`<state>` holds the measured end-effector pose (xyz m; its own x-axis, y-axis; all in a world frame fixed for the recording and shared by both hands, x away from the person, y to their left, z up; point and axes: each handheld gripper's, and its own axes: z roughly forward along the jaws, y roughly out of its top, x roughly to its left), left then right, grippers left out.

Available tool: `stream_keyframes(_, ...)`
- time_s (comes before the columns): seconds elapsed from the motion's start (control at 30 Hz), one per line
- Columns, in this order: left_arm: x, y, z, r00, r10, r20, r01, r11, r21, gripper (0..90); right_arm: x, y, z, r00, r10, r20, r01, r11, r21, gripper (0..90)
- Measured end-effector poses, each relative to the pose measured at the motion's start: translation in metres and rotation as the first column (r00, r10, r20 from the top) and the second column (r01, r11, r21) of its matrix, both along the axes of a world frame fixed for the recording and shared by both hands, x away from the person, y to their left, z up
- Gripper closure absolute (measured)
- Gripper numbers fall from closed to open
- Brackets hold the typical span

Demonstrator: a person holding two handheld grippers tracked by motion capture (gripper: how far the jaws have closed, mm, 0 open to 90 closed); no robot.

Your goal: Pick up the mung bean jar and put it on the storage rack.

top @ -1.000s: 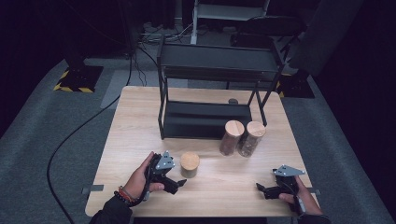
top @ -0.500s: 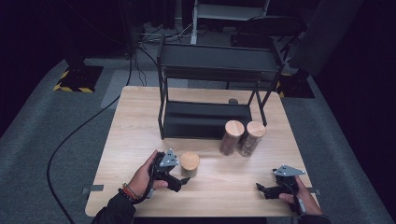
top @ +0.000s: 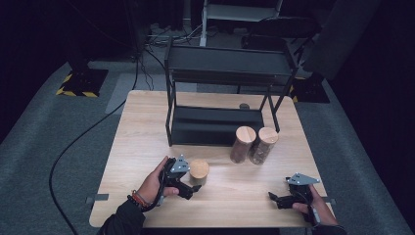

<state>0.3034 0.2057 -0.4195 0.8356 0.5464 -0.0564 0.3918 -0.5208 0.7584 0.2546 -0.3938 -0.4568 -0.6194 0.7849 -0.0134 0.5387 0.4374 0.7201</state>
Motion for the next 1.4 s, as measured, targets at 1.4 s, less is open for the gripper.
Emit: stream_keyframes(1.4, 0.013, -0.018, -0.007, 0.9996, 0.028, 0.005, -0.028, 0.9991, -0.032, 18.6, 0.0, 0.0, 0.0, 1.0, 0.001, 0.001, -0.001, 1.0, 0.0, 0.1)
